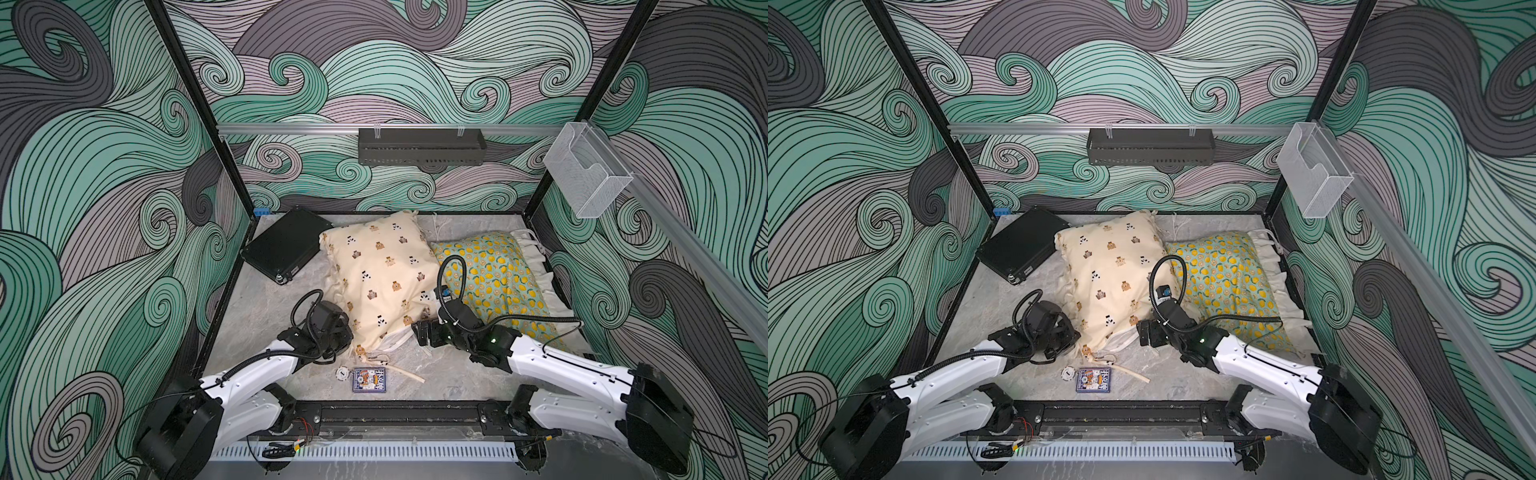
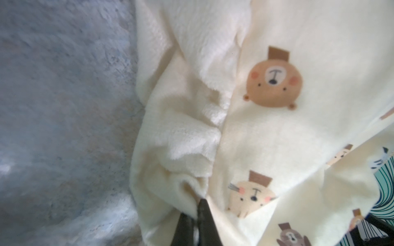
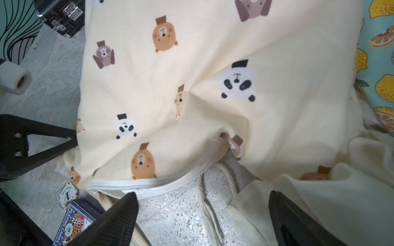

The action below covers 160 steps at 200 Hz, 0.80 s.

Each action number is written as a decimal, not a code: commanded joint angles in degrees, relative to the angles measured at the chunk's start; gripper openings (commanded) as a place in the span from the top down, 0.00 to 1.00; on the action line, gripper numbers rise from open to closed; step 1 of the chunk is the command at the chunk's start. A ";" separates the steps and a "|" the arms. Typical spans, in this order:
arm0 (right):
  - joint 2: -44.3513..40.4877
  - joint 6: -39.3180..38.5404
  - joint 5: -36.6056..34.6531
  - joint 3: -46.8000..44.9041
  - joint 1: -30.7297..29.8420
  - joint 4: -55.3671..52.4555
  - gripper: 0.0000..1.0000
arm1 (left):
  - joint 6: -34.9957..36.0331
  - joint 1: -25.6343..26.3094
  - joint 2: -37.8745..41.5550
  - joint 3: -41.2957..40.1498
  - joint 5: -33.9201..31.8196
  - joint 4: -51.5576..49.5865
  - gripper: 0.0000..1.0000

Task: Zip up pillowcases
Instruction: Adjust the pillowcase at the center of the board.

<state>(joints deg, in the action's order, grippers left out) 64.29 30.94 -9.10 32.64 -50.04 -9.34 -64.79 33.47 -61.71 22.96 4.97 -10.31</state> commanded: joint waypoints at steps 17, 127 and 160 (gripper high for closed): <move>-0.14 0.73 -0.23 -1.06 2.16 0.49 0.01 | 2.52 0.28 -2.41 5.10 -3.80 -2.66 1.00; 4.71 -1.16 -0.36 0.47 7.44 0.92 0.01 | 10.90 -8.64 -2.25 9.99 -8.10 -4.03 1.00; 6.52 -1.30 0.95 1.78 9.13 -0.46 0.01 | 11.76 -15.00 -4.96 12.67 -1.37 -5.98 1.00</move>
<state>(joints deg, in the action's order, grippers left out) 69.58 30.24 -8.54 32.25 -42.02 -8.38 -54.87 22.13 -65.23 31.40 0.14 -14.59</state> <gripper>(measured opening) 0.990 0.048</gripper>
